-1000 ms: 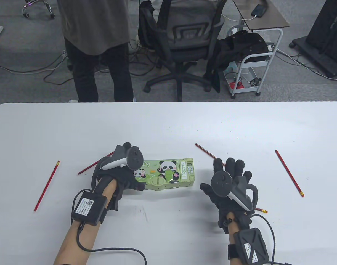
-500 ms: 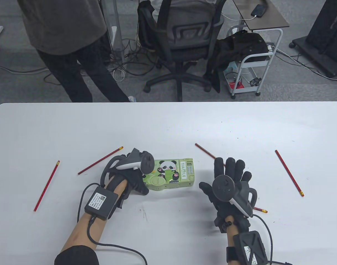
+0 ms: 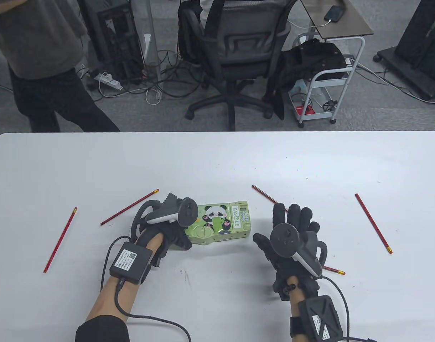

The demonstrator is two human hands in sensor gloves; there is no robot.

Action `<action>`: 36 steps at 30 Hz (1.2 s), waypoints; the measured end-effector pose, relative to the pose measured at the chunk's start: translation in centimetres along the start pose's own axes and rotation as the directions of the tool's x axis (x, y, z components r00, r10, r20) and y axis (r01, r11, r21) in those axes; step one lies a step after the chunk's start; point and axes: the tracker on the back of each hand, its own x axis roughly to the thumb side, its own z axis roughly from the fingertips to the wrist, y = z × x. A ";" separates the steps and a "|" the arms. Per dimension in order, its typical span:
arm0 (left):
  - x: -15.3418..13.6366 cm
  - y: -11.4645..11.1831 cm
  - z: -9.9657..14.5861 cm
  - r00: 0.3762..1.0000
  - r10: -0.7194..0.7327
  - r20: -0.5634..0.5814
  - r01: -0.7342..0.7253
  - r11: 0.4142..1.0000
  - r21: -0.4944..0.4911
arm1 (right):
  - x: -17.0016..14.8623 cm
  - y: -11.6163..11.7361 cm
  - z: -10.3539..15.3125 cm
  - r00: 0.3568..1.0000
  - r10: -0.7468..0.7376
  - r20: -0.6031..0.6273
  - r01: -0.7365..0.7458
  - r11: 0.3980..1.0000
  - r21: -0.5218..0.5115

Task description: Organize multifunction pencil case

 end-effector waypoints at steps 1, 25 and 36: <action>-0.2 0.3 0.6 1.000 0.006 -0.017 -0.005 0.999 0.037 | 0.1 0.0 0.0 1.000 -0.004 0.006 0.004 1.000 -0.003; 1.5 1.4 11.9 0.528 0.675 0.515 -0.843 0.491 0.220 | 10.8 -3.4 -3.0 0.413 -0.849 0.329 0.723 0.526 0.447; -0.5 1.3 12.9 0.706 0.597 0.382 -0.698 0.677 0.234 | 15.2 -5.6 -3.2 0.703 -0.547 0.454 0.519 0.831 0.198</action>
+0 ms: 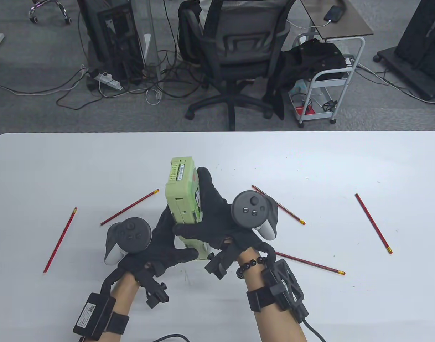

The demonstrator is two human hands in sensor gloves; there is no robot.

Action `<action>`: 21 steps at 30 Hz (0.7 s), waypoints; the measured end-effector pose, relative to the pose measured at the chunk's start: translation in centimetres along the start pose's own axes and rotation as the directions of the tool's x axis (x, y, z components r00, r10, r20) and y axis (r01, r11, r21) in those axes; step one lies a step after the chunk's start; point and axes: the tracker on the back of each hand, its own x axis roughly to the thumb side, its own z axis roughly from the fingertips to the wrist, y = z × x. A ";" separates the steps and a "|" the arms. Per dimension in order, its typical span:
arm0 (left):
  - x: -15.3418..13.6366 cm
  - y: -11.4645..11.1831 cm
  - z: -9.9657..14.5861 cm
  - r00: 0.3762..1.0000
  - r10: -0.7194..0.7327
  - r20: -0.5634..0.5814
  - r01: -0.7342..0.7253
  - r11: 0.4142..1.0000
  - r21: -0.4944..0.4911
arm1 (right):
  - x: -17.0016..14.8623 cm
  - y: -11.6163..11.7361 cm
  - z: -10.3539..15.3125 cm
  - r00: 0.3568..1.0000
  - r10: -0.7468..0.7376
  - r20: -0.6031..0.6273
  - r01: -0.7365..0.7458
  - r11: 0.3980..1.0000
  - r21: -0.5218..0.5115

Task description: Organize multifunction pencil case

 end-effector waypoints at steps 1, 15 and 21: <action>-0.8 0.8 0.9 0.996 -0.063 -0.069 0.064 0.998 0.021 | 0.1 0.1 -0.1 0.995 0.099 -0.021 -0.098 0.994 0.039; -7.0 1.8 3.3 0.832 -0.403 -0.381 0.413 0.909 -0.062 | -6.5 12.8 -1.5 0.623 0.780 0.060 -0.666 0.488 0.564; -7.4 0.3 2.4 0.872 -0.375 -0.316 0.354 0.927 -0.125 | -6.6 13.5 -1.0 0.611 0.789 0.067 -0.649 0.451 0.612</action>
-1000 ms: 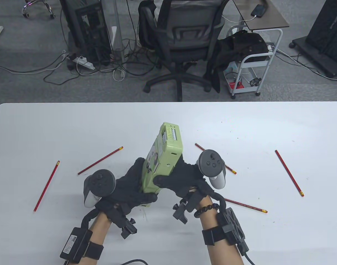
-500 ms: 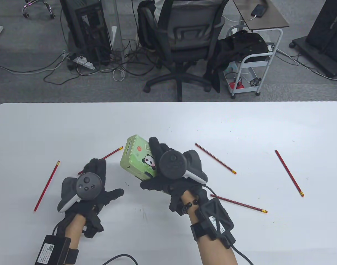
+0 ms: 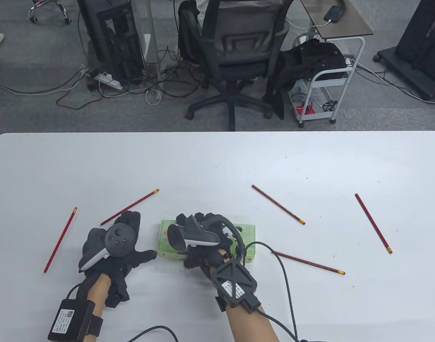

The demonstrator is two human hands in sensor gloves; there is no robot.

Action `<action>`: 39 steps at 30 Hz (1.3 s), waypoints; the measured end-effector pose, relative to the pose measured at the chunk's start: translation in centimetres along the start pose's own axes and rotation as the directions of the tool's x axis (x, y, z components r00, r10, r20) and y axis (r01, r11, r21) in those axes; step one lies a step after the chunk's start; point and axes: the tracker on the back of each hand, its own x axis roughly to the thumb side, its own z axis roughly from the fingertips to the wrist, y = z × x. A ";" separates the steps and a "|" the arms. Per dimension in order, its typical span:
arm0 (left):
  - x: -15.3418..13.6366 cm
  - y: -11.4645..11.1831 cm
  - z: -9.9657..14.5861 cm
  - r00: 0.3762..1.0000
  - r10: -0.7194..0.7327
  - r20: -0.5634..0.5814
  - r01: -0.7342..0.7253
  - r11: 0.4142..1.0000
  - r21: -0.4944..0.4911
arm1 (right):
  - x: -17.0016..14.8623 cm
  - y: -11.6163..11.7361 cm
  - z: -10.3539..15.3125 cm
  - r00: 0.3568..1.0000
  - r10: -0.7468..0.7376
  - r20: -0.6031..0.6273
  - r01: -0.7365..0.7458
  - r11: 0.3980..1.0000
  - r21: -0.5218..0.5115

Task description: Organize multifunction pencil case

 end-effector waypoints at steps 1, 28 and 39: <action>0.2 -0.2 -0.2 1.000 0.016 0.012 -0.016 1.000 -0.009 | -0.6 -0.3 0.9 1.000 -0.012 0.003 0.012 1.000 0.009; 5.2 -2.4 -4.3 0.978 -0.183 0.104 0.192 0.978 -0.087 | -9.3 2.6 7.2 0.964 -0.257 -0.070 0.234 0.944 -0.234; 2.5 1.1 -4.5 0.982 0.179 0.061 -0.174 0.982 -0.074 | -13.1 1.7 9.6 0.771 -0.636 0.020 0.603 0.721 -0.342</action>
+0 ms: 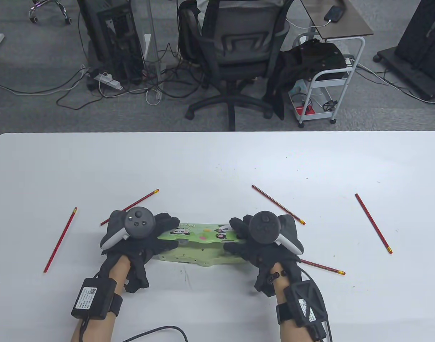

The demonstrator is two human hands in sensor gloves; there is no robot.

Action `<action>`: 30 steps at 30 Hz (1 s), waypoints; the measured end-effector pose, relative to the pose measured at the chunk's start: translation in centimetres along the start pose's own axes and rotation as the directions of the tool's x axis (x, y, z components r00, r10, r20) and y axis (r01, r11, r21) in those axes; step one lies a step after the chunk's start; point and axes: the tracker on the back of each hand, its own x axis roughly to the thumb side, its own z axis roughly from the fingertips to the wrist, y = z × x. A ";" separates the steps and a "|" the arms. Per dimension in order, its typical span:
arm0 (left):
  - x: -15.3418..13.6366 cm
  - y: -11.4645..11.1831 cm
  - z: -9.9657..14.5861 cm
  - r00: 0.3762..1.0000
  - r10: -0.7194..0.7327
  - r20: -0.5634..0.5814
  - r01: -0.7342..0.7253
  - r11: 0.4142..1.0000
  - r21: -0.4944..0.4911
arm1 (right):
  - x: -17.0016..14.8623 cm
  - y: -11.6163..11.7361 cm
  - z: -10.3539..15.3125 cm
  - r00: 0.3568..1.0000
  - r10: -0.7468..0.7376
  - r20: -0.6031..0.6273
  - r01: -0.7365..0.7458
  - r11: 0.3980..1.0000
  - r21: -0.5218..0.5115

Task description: Organize multifunction pencil case

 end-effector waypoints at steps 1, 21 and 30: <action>0.0 0.4 -0.1 1.000 0.022 -0.015 -0.022 1.000 0.012 | 0.1 -0.5 0.3 1.000 -0.004 0.005 0.005 0.999 -0.047; -0.9 3.8 -6.1 0.933 0.018 -0.358 0.039 0.988 0.150 | 0.4 3.3 -0.4 0.961 0.262 0.084 -0.268 0.961 0.067; -0.3 3.2 -1.3 0.990 0.072 -0.122 -0.056 0.990 0.131 | -0.4 4.4 -1.6 0.965 0.253 0.076 -0.262 0.951 0.164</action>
